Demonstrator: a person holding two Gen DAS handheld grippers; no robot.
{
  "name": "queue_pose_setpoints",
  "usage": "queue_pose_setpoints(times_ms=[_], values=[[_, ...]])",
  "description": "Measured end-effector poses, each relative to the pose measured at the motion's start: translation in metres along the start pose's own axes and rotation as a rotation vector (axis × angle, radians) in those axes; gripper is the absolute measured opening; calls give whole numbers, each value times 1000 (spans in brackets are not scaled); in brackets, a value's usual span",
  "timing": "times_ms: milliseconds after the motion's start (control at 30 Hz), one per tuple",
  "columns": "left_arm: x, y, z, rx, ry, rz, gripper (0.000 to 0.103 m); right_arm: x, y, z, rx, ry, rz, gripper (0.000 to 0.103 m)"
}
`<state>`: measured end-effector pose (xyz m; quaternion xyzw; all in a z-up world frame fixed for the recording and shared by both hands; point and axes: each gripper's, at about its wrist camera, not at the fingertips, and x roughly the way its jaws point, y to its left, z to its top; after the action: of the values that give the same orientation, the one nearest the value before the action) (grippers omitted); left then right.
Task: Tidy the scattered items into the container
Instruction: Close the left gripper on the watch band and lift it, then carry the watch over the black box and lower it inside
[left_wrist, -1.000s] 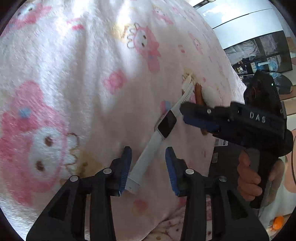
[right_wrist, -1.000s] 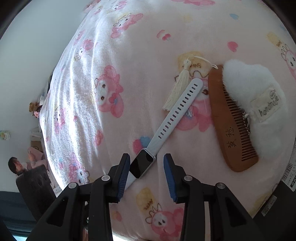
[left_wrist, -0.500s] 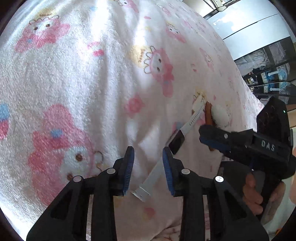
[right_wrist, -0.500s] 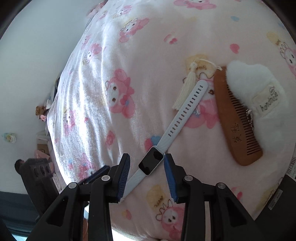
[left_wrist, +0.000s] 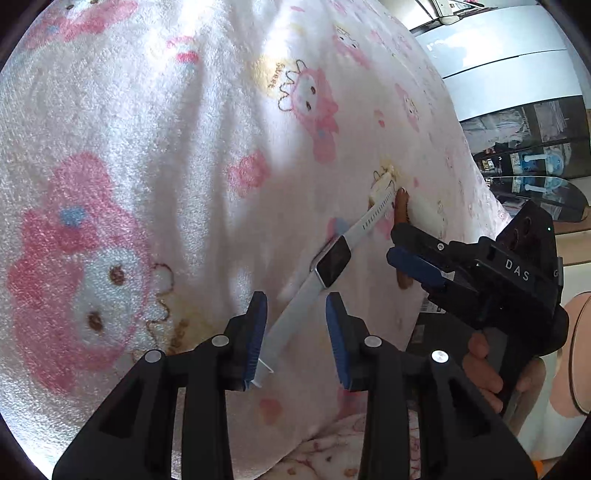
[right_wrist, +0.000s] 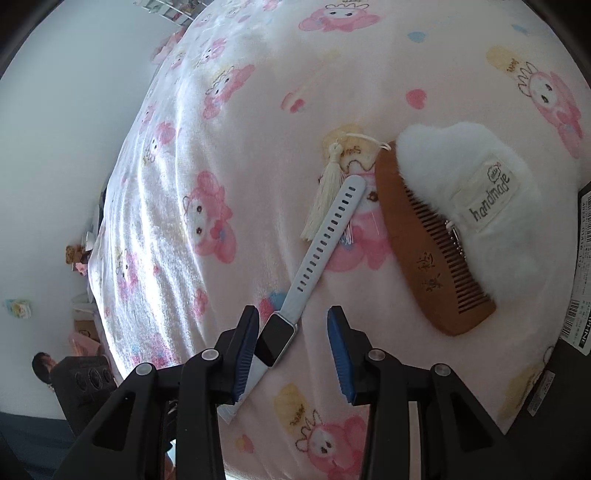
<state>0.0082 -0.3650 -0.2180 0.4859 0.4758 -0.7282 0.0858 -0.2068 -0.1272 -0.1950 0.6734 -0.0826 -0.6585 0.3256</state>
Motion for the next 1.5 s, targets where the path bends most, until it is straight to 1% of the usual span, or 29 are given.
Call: queue_pose_setpoints(times_ms=[100, 133, 167, 233, 267, 300, 333, 367, 400, 433, 467, 567, 700, 733, 800, 867, 900, 933, 1000, 1067, 1100, 1133, 1167, 1233, 1367, 1433, 1500], values=[[14, -2, 2, 12, 31, 10, 41, 17, -3, 6, -1, 74, 24, 35], [18, -4, 1, 28, 33, 23, 41, 24, -3, 9, -9, 93, 22, 35], [23, -6, 1, 50, 39, 34, 44, 31, -3, 12, -15, 104, 13, 35], [31, -11, 1, 99, 54, 52, 45, 44, -6, 19, -8, 130, 9, 35], [34, -13, 1, 125, 71, 63, 40, 49, -7, 22, -2, 138, 31, 35], [36, -15, 2, 145, 88, 66, 22, 52, -8, 24, 6, 142, 58, 35], [36, -17, 3, 150, 100, 45, 16, 53, -9, 25, 20, 144, 88, 35], [33, -19, 3, 151, 102, 17, 8, 50, -10, 24, 33, 135, 119, 32], [29, -21, 2, 160, 88, 6, 5, 46, -10, 22, 36, 117, 150, 28], [24, -24, 0, 172, 71, 5, 4, 41, -9, 20, 33, 98, 164, 19], [20, -26, -2, 180, 61, -1, 3, 36, -7, 16, 16, 86, 158, 13], [8, -32, -8, 194, 45, -27, 3, 12, 4, 2, -53, 20, 131, 13], [-18, -53, -18, 282, 12, -89, 3, -31, 4, 1, -56, -57, 181, 13], [-26, -59, -21, 299, 2, -102, 3, -46, -1, 7, -62, -82, 188, 13], [-39, -71, -28, 332, -15, -120, 3, -65, 4, 0, -81, -126, 199, 13], [-51, -84, -33, 361, -25, -134, 3, -86, 8, -13, -91, -168, 218, 13], [-57, -93, -36, 383, -28, -140, 3, -100, 8, -29, -95, -194, 223, 13], [-62, -101, -36, 403, -27, -146, 3, -112, 10, -36, -101, -223, 225, 13], [-69, -121, -45, 452, -23, -151, 3, -126, 21, -51, -104, -279, 224, 13], [-76, -143, -57, 499, -13, -148, 3, -122, 47, -69, -96, -335, 213, 13], [-76, -155, -63, 522, -9, -152, 3, -129, 50, -75, -89, -361, 211, 13], [-74, -167, -70, 535, -7, -156, 3, -152, 41, -80, -87, -387, 206, 13], [-68, -182, -78, 548, 3, -157, 3, -166, 34, -89, -88, -415, 196, 13], [-55, -209, -96, 593, 44, -146, 3, -192, 19, -107, -87, -453, 178, 13], [-18, -271, -137, 680, 97, -138, 3, -221, -25, -135, -34, -515, 138, 13], [-2, -294, -153, 723, 126, -141, 3, -237, -52, -148, 15, -547, 138, 13], [16, -314, -168, 762, 155, -122, 3, -253, -79, -161, 60, -572, 120, 13]])
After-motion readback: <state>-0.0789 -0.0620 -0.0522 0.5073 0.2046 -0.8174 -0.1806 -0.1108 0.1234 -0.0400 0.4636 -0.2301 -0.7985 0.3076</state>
